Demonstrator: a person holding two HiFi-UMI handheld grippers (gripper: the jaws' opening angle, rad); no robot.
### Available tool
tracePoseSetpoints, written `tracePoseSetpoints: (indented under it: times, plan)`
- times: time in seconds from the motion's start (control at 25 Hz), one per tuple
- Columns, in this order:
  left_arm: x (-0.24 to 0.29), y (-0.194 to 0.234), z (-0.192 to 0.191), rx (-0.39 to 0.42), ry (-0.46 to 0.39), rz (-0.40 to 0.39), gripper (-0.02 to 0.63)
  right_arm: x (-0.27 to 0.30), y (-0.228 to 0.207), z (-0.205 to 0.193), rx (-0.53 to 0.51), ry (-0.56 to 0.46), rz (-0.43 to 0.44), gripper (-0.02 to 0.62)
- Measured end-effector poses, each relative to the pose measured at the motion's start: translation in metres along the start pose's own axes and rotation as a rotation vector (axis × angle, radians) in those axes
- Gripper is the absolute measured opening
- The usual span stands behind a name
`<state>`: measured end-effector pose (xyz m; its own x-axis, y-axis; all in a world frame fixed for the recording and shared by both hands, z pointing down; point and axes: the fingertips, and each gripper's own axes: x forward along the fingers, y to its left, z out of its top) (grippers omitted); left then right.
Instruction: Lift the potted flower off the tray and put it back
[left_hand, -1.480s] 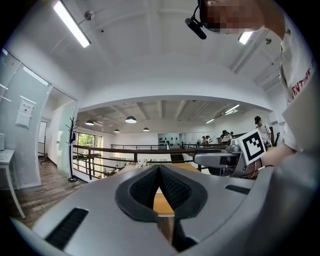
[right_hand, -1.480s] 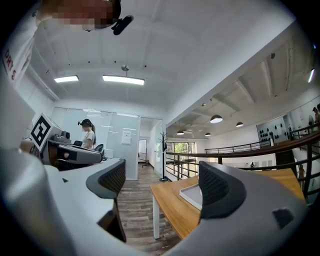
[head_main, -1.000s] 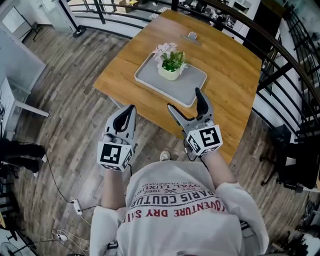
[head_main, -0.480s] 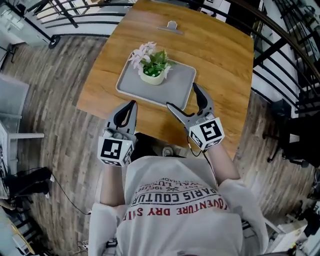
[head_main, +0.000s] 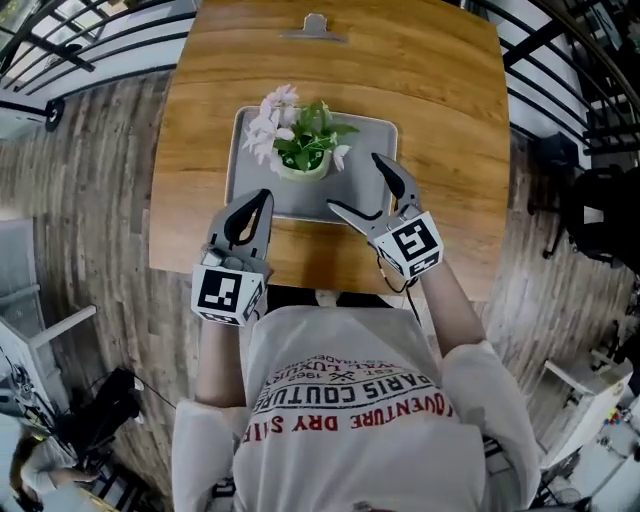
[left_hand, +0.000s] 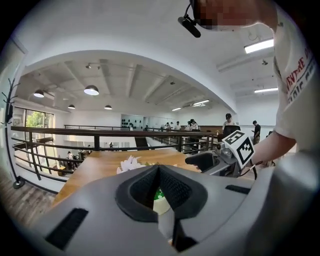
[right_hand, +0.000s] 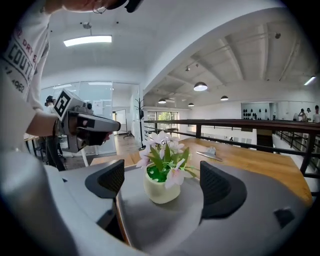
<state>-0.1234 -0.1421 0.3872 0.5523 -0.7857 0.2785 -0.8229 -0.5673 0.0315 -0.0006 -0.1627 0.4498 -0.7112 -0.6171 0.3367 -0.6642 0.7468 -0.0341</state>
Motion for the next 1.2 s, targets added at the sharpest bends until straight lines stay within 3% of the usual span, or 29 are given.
tracePoseSetpoints:
  times: [0.44, 0.84, 1.2]
  plan:
    - [0.033, 0.033, -0.052, -0.048, 0.066, -0.111, 0.012, 0.086, -0.004, -0.075, -0.039, 0.242, 0.063, 0.474]
    - [0.047, 0.036, -0.086, -0.123, 0.11, -0.102, 0.012, 0.12, 0.004, -0.086, -0.018, 0.213, 0.212, 0.476]
    - [0.047, 0.035, -0.095, -0.147, 0.117, -0.097, 0.012, 0.133, 0.011, -0.075, -0.072, 0.154, 0.274, 0.482]
